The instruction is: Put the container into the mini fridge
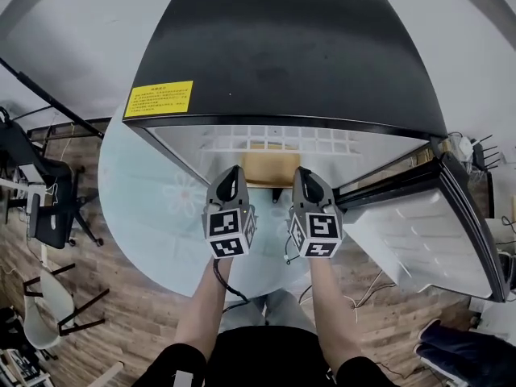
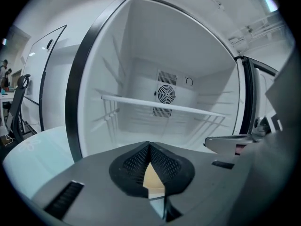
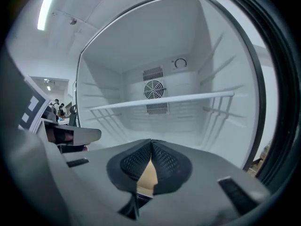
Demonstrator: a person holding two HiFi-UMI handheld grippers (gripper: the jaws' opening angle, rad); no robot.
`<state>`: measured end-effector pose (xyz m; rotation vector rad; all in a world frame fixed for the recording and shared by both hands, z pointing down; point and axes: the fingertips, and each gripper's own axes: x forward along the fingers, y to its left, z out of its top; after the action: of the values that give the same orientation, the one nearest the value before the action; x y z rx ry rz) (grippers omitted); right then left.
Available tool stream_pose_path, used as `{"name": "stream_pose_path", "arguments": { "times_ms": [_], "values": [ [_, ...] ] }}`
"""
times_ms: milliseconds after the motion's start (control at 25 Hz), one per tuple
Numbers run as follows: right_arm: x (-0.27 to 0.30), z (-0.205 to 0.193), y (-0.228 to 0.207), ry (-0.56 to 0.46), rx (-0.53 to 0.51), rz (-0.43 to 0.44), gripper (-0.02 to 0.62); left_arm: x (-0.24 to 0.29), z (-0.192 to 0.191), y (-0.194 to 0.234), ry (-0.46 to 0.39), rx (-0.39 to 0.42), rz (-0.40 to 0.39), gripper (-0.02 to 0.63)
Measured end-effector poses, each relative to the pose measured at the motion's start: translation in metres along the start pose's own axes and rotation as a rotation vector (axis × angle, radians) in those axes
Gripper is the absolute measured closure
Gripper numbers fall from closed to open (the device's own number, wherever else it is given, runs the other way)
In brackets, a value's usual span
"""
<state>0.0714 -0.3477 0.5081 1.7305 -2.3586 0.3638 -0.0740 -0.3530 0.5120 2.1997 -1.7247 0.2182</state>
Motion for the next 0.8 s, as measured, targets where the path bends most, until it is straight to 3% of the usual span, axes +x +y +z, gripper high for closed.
{"name": "stream_pose_path", "arguments": {
  "times_ms": [360,800],
  "values": [
    [-0.053,0.031,0.012,-0.058,-0.015,0.032,0.589,-0.050,0.045,-0.027,-0.102,-0.031,-0.061,0.595],
    [-0.124,0.075,0.036,-0.162,-0.045,0.087,0.589,-0.115,0.065,-0.058,-0.191,-0.022,-0.119,0.595]
  ]
}}
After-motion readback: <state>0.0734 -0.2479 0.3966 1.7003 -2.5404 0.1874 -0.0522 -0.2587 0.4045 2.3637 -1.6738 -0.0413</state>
